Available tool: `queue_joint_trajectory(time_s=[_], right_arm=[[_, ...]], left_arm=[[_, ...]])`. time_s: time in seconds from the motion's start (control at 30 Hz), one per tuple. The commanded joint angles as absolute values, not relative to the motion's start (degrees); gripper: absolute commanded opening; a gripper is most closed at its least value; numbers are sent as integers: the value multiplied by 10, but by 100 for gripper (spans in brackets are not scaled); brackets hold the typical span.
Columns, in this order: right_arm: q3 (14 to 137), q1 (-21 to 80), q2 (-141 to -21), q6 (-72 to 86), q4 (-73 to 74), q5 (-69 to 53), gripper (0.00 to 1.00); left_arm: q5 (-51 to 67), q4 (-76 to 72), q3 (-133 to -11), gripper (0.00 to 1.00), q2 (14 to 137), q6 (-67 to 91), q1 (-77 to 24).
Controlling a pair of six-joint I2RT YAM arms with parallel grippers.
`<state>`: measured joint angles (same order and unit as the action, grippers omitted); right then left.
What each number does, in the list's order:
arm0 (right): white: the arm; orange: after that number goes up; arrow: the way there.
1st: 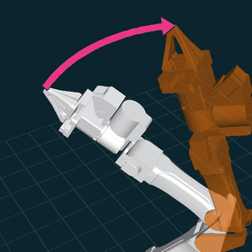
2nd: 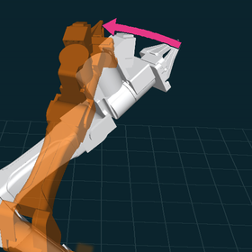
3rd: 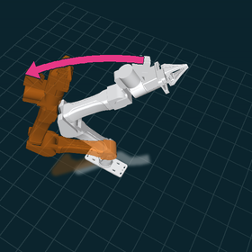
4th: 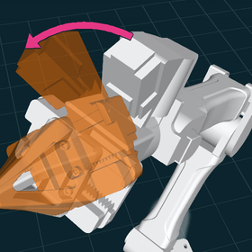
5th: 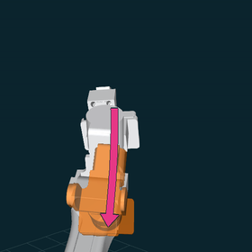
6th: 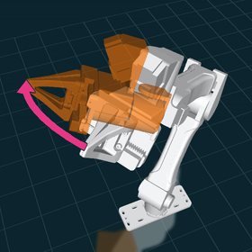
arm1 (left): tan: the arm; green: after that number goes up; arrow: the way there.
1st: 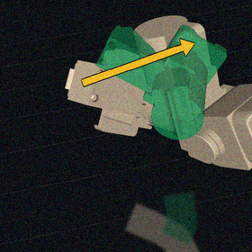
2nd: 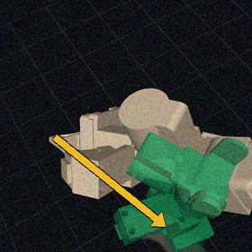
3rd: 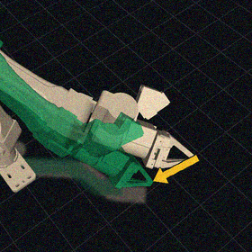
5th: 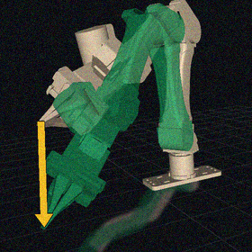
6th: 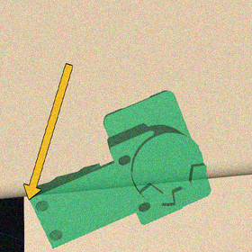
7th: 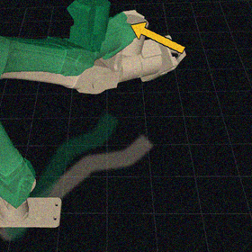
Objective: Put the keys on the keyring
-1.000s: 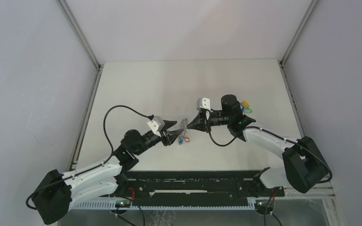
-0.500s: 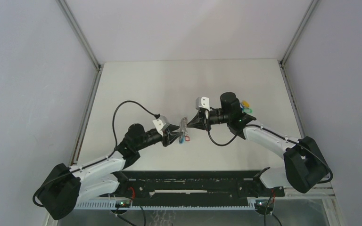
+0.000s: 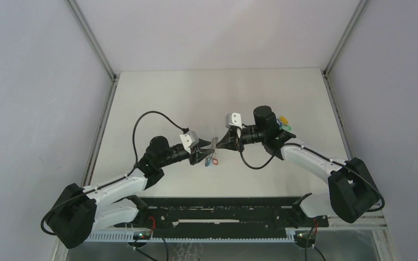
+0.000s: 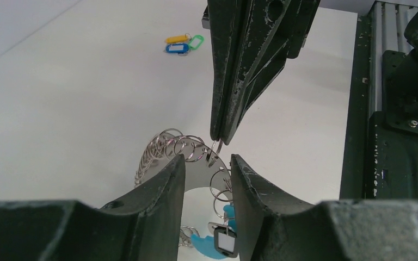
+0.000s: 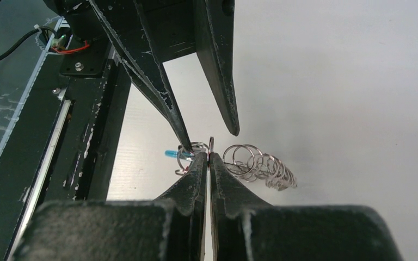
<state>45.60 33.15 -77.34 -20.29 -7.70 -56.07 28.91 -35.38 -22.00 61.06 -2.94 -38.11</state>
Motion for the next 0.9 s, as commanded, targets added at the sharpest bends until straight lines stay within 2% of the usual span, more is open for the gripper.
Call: queue_joint_trajectory(time_s=[0.0,0.3,0.63,0.83,0.87], right_arm=[[486,338,-761,-219,-80,-583,0],[491,339,-762,-229,-63,-599,0],[496,338,-761,-231,-63,-601,0],[496,337,-759,-234,-59,-591,0],[496,337,-758,-235,-56,-589,0]], left_arm=[[311,-361,-258,38,620,-52,-377],[338,-356,-276,32,638,-63,-373],[372,-325,-292,20,655,-64,-372],[375,-295,-297,1,644,-77,-372],[372,-286,-298,0,638,-80,-372]])
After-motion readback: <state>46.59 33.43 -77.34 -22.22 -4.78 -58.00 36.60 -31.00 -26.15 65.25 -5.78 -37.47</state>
